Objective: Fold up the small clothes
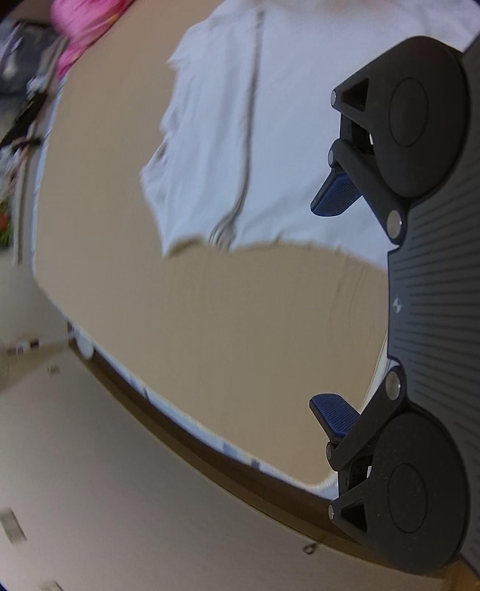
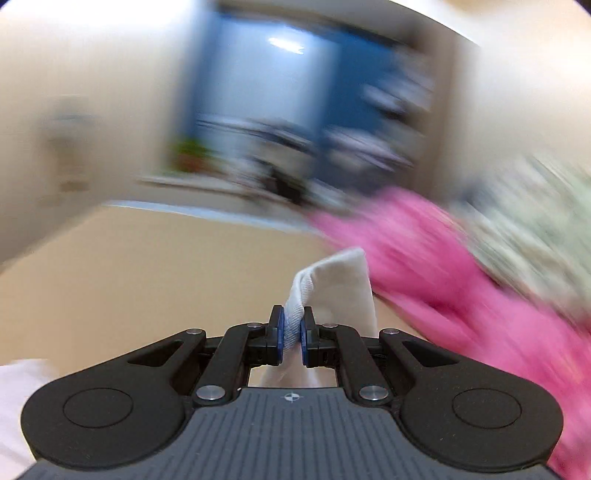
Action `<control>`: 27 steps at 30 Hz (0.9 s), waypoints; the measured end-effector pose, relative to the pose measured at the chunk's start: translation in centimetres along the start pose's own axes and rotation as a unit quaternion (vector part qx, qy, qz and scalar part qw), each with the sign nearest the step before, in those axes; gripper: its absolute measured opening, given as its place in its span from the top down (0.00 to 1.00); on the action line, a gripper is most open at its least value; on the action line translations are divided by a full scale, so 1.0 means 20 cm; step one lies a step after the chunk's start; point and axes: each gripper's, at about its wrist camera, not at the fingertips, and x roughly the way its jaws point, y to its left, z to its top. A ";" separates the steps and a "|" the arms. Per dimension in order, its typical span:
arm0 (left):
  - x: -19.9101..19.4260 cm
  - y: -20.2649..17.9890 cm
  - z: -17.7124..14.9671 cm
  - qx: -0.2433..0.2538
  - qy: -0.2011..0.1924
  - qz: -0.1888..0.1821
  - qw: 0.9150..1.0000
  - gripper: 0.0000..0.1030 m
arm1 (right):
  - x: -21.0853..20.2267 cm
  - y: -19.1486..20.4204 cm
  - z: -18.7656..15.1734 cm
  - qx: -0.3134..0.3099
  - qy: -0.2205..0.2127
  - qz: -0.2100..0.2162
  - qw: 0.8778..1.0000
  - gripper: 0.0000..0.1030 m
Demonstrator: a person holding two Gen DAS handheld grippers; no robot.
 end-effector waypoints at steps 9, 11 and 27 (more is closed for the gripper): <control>0.14 0.39 -0.08 -0.082 0.027 0.018 0.996 0.01 | -0.23 1.29 -0.42 -0.143 0.056 0.264 0.952 0.25; 0.17 0.39 -0.09 -0.077 0.035 0.019 0.996 0.01 | -0.24 1.23 -0.56 -0.143 0.084 0.250 0.954 0.25; -0.03 -1.11 0.70 0.188 -0.051 -0.177 0.965 0.01 | -0.03 0.02 -1.23 0.064 0.137 0.044 0.987 0.52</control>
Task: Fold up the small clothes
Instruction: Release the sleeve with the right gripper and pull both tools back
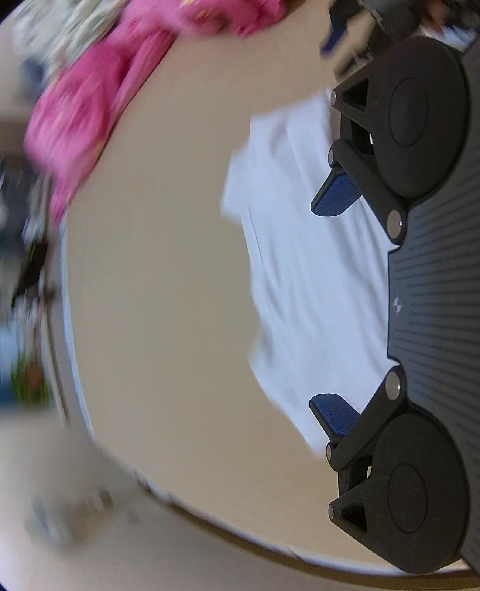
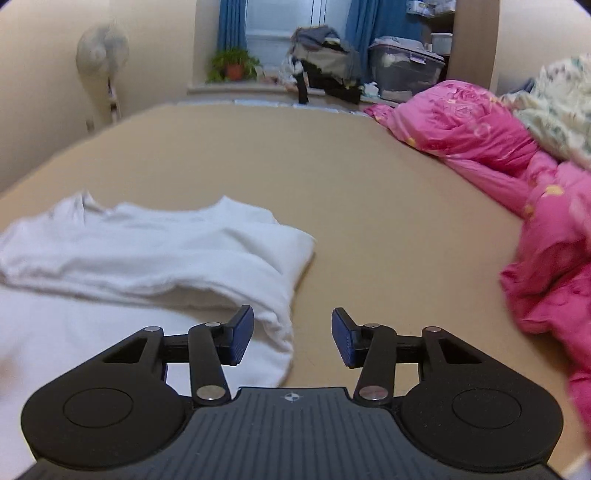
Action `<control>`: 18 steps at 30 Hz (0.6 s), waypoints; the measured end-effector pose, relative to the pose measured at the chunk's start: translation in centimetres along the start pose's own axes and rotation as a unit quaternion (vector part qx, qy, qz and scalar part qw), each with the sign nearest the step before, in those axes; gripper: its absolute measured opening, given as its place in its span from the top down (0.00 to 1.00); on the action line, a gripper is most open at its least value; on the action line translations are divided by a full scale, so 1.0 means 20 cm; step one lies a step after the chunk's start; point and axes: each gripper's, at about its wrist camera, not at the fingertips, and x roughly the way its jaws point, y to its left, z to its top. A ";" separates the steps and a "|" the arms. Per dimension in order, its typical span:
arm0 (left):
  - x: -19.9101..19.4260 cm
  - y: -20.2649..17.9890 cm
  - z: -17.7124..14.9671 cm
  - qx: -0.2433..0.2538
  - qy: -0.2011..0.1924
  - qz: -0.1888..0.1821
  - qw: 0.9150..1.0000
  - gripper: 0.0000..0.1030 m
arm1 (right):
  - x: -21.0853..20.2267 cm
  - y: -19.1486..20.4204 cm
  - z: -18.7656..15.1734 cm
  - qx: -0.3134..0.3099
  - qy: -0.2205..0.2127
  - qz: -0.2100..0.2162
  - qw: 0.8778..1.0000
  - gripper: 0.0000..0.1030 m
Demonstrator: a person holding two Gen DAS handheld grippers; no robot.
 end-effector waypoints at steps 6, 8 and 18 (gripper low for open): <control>0.50 -0.66 0.31 0.083 0.078 -0.050 0.992 0.01 | 0.17 0.04 -0.05 -0.010 -0.014 0.056 0.998 0.53; 0.67 -0.83 0.34 0.109 0.105 -0.041 0.988 0.01 | 0.21 0.05 -0.08 -0.015 -0.015 0.065 0.998 0.70; 1.12 -1.26 0.34 0.190 0.203 -0.017 0.960 0.11 | 0.23 -0.11 -0.12 0.053 -0.024 0.124 0.991 0.93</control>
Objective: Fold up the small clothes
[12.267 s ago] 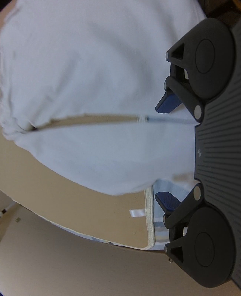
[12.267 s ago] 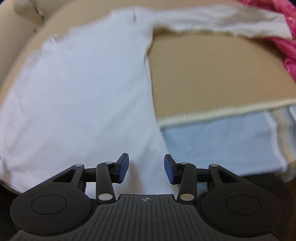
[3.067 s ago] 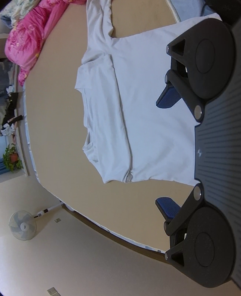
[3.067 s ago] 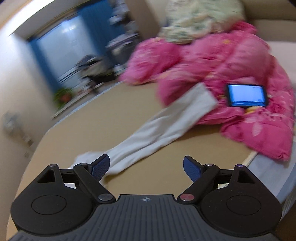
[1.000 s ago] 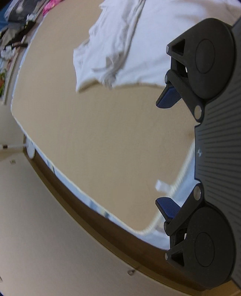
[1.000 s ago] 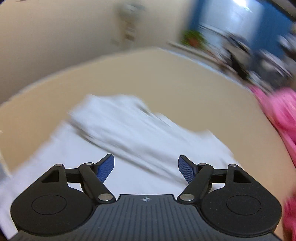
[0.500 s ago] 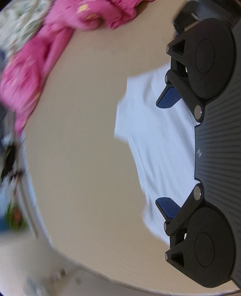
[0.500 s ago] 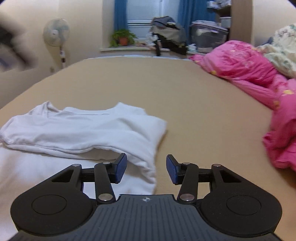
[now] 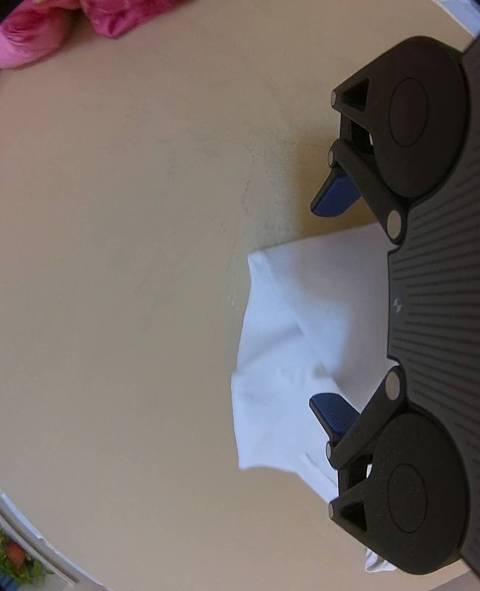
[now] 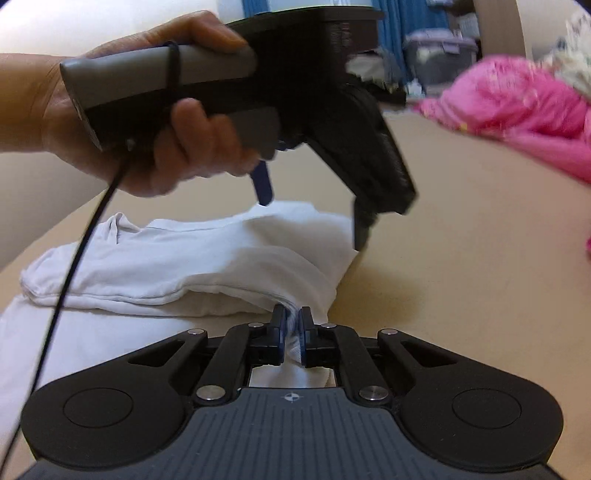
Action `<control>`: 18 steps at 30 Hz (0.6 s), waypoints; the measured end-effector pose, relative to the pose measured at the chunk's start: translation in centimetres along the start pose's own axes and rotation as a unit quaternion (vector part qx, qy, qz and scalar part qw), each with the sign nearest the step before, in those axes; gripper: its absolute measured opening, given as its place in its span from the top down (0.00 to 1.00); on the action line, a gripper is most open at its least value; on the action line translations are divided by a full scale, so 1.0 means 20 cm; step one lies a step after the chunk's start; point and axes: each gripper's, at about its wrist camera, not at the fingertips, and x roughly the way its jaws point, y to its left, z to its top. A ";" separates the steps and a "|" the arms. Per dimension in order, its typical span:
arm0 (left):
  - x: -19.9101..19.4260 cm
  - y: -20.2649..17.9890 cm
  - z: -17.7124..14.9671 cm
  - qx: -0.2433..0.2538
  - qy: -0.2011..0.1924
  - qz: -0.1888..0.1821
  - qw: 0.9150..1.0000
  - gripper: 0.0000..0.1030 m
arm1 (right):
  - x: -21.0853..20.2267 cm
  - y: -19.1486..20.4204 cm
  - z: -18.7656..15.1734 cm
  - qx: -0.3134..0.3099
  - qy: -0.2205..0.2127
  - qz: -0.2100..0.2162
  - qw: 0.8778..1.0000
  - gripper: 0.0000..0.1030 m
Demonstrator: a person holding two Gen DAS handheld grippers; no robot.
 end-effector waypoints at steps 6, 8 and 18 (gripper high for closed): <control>-0.06 0.00 -0.03 -0.008 -0.040 0.019 0.999 0.95 | 0.00 0.00 0.01 -0.018 0.008 -0.008 1.000 0.94; -0.10 0.06 -0.02 -0.029 -0.057 0.024 0.998 0.95 | 0.00 -0.01 0.01 -0.012 0.016 -0.007 1.000 0.96; -0.04 0.30 0.02 -0.134 -0.088 0.007 0.987 0.41 | -0.05 0.00 -0.01 -0.090 0.089 0.024 0.992 0.97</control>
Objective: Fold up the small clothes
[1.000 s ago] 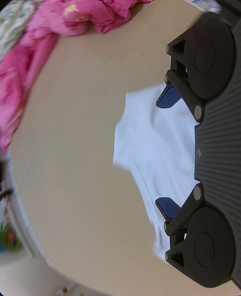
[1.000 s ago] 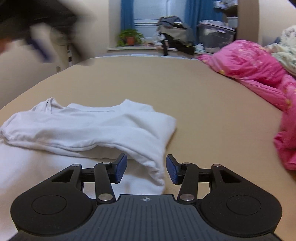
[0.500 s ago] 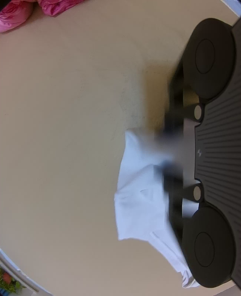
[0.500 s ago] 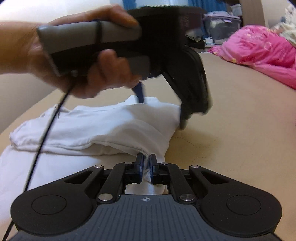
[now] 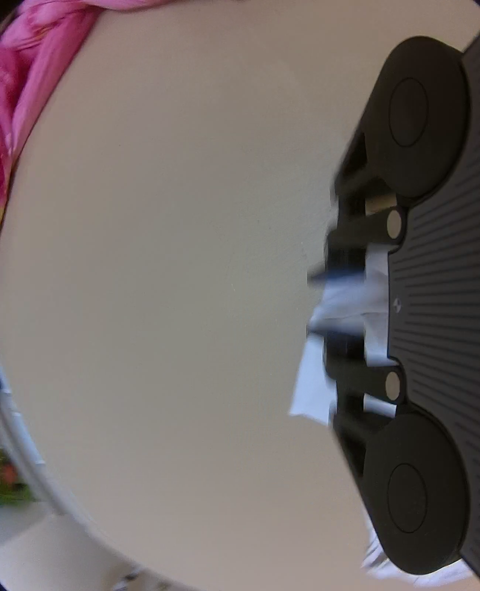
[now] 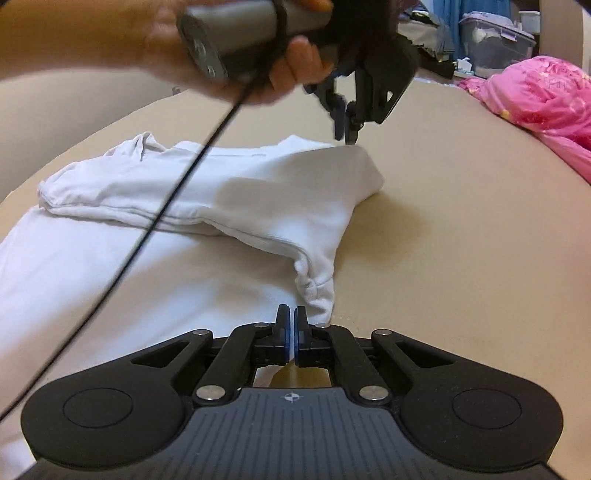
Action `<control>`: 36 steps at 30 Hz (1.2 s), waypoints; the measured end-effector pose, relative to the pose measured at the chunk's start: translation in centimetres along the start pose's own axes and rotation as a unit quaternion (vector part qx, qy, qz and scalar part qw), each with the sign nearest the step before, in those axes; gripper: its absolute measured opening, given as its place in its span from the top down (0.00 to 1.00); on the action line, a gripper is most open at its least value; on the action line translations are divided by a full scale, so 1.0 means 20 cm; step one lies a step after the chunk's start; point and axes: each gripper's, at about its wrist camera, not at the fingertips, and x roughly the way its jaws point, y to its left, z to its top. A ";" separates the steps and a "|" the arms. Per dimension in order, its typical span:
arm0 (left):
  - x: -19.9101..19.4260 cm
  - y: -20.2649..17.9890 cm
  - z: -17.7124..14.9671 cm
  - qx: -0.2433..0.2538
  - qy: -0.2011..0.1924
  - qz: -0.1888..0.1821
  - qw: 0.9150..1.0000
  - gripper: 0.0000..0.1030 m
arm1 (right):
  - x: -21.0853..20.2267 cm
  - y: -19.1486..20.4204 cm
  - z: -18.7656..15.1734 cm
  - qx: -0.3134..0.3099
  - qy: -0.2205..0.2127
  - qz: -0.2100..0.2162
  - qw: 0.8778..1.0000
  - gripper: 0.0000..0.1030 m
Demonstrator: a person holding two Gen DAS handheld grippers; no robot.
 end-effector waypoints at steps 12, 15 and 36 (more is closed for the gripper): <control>-0.34 0.43 -0.59 -0.028 -0.052 -0.011 0.998 0.09 | -0.14 -0.16 0.08 0.179 -0.168 0.005 0.969 0.68; -0.27 0.47 -0.73 -0.029 -0.027 0.014 0.999 0.09 | -0.02 -0.08 0.09 0.144 -0.142 -0.017 0.979 0.70; -0.33 1.05 -1.52 -0.050 0.081 0.155 0.983 0.00 | 0.02 -0.11 -0.06 0.081 0.008 -0.057 0.995 0.32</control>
